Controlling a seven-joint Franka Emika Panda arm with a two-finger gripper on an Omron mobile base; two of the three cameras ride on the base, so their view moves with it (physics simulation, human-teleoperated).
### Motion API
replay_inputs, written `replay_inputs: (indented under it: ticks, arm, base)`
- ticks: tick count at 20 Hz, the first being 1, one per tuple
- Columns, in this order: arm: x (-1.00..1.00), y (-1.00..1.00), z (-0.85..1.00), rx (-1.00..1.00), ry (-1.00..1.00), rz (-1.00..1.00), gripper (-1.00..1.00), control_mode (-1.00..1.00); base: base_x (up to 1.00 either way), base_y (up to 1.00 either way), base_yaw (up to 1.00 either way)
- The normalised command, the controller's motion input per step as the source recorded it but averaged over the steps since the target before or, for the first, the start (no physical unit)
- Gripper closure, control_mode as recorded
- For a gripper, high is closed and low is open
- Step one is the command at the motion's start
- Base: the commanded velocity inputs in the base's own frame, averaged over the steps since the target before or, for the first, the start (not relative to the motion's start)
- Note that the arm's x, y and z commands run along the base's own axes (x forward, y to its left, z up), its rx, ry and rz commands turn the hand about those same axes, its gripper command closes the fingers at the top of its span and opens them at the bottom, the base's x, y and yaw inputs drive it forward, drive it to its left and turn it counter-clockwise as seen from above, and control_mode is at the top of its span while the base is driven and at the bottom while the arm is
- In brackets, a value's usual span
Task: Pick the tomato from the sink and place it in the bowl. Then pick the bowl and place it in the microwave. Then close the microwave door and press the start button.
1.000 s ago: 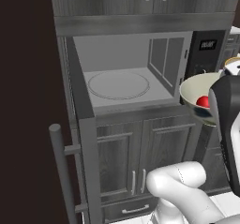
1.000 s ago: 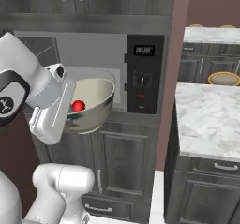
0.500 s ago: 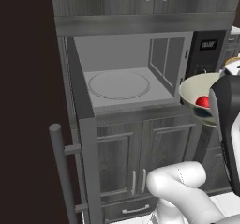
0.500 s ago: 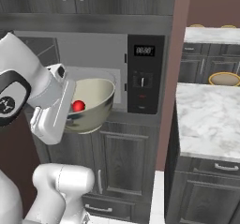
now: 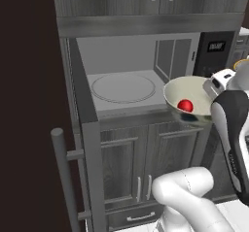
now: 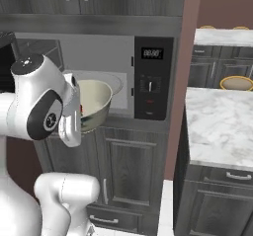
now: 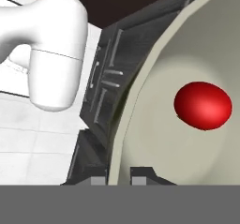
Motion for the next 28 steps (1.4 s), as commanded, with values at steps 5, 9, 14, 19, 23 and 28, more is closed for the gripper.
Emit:
replay_inputs:
  ticks: [5,9,14,19,23,28]
  arm:
    - [0.95,0.86,-0.19,0.0,-0.01,0.09,1.0,-1.0]
    - [1.0,0.88,-0.02,0.0,0.0,0.0,1.0,-1.0]
    - [0.91,0.13,0.0,0.03,0.03,0.0,1.0,-1.0]
    - [0.97,0.0,-0.08,0.01,0.01,0.0,1.0,-1.0]
    - [1.0,0.03,-0.25,0.0,0.0,0.0,1.0,-1.0]
    - [1.0,0.0,-0.23,0.0,0.0,-0.01,1.0,-1.0]
  base:
    - [0.0,0.0,0.0]
    - [0.0,0.0,0.0]
    - [0.0,0.0,0.0]
    - [0.0,0.0,0.0]
    - [0.0,0.0,0.0]
    - [0.0,0.0,0.0]
